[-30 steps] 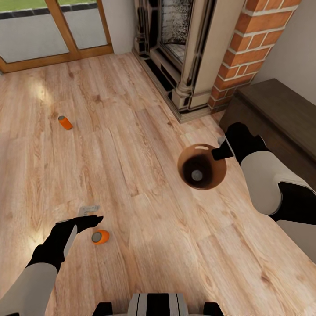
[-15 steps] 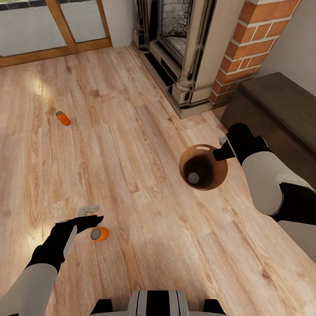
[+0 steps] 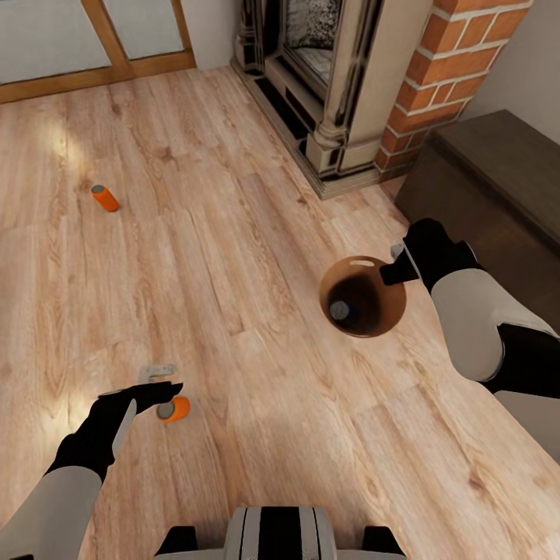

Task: Put the three can of soda from the living room inside the tash can in the kitchen.

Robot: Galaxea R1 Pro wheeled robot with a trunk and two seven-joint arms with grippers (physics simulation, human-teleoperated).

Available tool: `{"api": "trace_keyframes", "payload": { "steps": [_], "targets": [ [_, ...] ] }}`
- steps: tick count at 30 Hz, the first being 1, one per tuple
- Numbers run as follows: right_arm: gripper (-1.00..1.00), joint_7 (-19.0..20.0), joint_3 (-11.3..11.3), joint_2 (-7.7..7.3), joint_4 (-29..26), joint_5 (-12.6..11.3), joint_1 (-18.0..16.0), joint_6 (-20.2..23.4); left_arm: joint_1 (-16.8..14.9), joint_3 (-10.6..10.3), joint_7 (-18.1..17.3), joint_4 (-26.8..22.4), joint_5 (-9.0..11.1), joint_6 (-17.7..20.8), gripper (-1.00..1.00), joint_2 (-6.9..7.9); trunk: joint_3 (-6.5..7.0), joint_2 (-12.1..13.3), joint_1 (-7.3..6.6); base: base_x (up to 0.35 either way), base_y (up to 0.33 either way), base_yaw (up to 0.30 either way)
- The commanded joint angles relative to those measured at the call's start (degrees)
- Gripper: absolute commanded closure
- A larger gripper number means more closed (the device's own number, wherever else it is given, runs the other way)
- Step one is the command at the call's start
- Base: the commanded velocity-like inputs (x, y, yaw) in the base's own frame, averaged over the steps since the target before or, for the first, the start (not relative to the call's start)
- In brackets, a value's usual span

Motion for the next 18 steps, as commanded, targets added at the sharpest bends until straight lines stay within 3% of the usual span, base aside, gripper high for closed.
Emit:
{"api": "trace_keyframes", "payload": {
  "steps": [1, 10, 18],
  "targets": [
    [1.00, 0.16, -0.09, 0.00, -0.01, -0.58, -0.03, 0.09, -0.01, 0.00, 0.00, -0.01, 0.00, -0.01, -1.00, 0.06, -0.09, -0.02, -0.01, 0.000, 0.000, 0.000],
    [1.00, 0.09, -0.09, -0.04, -0.01, -0.51, -0.03, 0.09, 0.01, -0.01, 0.31, -0.48, -0.34, -0.14, -1.00, 0.44, -0.88, -0.02, -0.01, 0.000, 0.000, 0.000],
    [1.00, 0.09, -0.09, -0.11, -0.02, -0.51, 0.03, 0.09, 0.03, 0.00, 0.49, -0.48, -0.24, -0.15, -1.00, 0.48, -1.45, -0.02, -0.01, -0.099, 0.057, 0.000]
  ]
}}
